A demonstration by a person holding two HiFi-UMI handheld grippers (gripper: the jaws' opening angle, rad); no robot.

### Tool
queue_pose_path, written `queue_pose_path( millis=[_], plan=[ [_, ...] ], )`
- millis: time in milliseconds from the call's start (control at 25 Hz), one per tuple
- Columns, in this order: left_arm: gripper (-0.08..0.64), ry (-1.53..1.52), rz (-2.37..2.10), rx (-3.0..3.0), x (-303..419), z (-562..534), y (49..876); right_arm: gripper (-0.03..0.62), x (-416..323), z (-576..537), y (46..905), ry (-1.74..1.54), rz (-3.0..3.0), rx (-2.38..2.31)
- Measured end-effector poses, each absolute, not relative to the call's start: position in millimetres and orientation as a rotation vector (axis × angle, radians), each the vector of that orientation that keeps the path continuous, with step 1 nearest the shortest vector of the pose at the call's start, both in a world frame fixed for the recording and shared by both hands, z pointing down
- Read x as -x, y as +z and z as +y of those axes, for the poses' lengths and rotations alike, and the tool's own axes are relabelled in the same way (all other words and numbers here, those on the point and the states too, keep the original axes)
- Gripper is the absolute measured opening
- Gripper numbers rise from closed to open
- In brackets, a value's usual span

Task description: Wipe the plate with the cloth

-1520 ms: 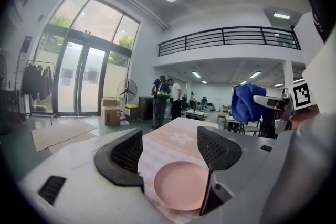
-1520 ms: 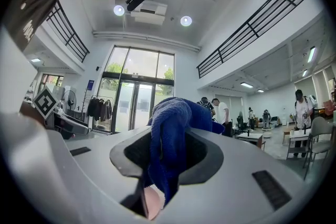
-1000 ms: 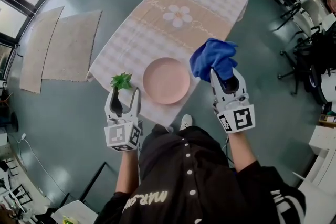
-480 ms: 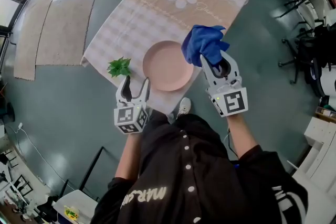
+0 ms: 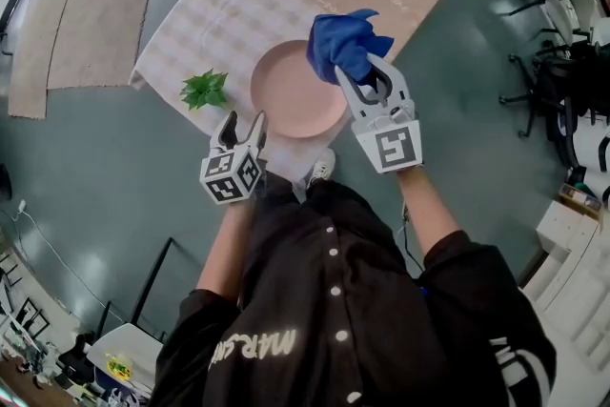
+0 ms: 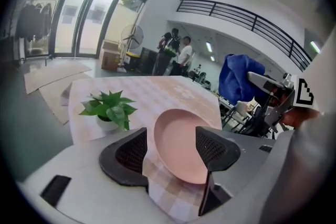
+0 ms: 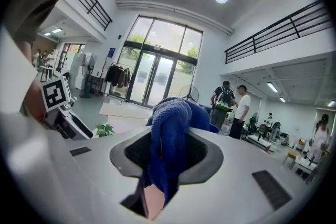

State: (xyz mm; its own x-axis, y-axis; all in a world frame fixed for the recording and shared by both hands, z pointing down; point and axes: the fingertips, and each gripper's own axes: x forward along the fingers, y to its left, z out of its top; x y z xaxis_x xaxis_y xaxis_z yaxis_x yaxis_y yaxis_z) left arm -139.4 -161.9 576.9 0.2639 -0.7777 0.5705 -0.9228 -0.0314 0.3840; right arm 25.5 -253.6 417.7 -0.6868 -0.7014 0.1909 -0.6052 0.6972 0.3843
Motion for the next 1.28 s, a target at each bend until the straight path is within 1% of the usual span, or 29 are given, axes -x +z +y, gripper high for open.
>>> queue_pose_path(
  millis=[280, 560, 760, 1120, 1280],
  plan=[
    [0.279, 0.21, -1.471, -1.68, 138, -163, 624, 0.112, 6, -257, 452, -0.462, -2.521, -0.877],
    [0.255, 0.208, -1.439, -1.611, 133, -166, 643, 0.112, 32, -259, 482, -0.519, -2.503, -0.742],
    [0.211, 0.206, -1.43, -1.547, 132, -170, 657, 0.112, 47, -262, 501, -0.528, -2.493, -0.685],
    [0.155, 0.184, -1.405, -1.461, 126, -175, 671, 0.112, 66, -265, 531, -0.569, -2.438, -0.576],
    [0.102, 0.205, -1.406, -1.43, 127, -175, 676, 0.112, 71, -266, 541, -0.549, -2.43, -0.552]
  ],
)
